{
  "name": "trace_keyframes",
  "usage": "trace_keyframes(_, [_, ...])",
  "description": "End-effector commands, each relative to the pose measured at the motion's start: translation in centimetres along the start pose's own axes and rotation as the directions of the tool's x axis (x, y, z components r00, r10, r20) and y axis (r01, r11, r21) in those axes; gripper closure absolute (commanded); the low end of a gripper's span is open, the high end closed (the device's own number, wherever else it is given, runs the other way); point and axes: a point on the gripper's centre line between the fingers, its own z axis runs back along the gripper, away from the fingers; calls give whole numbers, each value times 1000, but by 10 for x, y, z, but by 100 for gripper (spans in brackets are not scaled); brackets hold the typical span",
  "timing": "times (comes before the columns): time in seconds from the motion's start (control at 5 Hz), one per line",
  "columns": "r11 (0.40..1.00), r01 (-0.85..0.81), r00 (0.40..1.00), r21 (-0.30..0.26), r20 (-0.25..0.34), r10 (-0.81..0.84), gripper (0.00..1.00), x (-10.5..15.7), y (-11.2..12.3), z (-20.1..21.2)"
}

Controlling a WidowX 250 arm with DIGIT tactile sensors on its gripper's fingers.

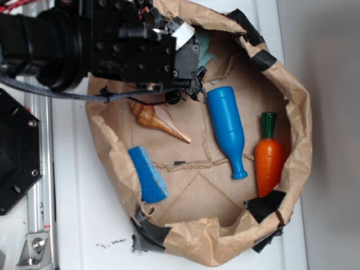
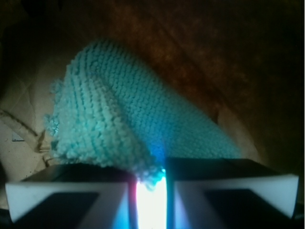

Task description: Grab the blue cloth.

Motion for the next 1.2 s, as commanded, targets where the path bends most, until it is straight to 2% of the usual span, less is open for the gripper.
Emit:
trace_keyframes(0.0, [998,43,998,-34,37,-42,100,3,8,7])
trace_keyframes(0.2, [972,172,983,-158,87,-160,100,9,-4,42])
trace_keyframes(0.4, [858,357,934,-370,141,-328,100,12,-30,98])
trace_keyframes(0.6, [688,499,849,-528,138,-510,100,4,-43,133])
trace_keyframes(0.8, [539,626,715,-564,138,-686,100,-7,-45,141])
trace_keyframes(1.0, [554,639,694,-534,90,-714,100,-15,-41,142])
